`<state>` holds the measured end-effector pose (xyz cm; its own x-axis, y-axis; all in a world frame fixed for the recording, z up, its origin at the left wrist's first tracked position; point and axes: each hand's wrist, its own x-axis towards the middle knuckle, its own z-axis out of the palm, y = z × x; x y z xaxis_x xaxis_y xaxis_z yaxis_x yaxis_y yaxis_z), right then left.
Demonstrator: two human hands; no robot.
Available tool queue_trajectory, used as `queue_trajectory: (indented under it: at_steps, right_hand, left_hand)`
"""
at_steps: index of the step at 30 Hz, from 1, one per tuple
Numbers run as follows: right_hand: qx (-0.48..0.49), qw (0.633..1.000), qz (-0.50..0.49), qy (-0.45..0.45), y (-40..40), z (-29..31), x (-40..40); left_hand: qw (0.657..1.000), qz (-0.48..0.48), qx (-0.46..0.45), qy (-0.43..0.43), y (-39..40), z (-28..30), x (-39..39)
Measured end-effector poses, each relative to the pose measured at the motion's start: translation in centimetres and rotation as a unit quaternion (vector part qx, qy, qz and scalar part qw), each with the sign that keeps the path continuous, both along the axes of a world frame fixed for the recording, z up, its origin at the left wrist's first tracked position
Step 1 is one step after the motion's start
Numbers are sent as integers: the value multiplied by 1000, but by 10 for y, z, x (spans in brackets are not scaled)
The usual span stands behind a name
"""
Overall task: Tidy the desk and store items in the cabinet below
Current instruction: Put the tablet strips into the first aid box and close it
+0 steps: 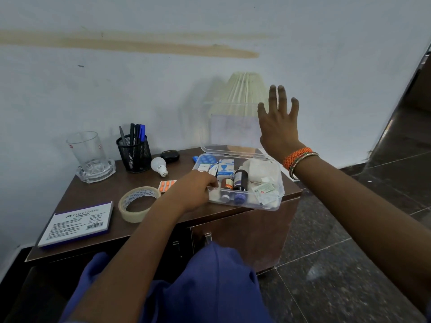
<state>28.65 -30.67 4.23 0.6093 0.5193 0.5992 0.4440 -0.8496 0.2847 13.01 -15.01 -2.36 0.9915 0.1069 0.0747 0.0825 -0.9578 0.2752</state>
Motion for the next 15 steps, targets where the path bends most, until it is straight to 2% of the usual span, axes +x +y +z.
queue_trajectory:
  at_steps: [4, 8, 15]
  right_hand:
    - [24, 1000, 4, -6, 1, -2, -3]
    - [49, 998, 24, -18, 2, -2, -9]
    - [23, 999, 34, -26, 9, -4, -19]
  left_hand:
    - [1000, -5, 4, -4, 3, 0, -3]
    - [998, 6, -34, -44, 8, 2, -6]
    - [993, 40, -62, -97, 27, 4, -11]
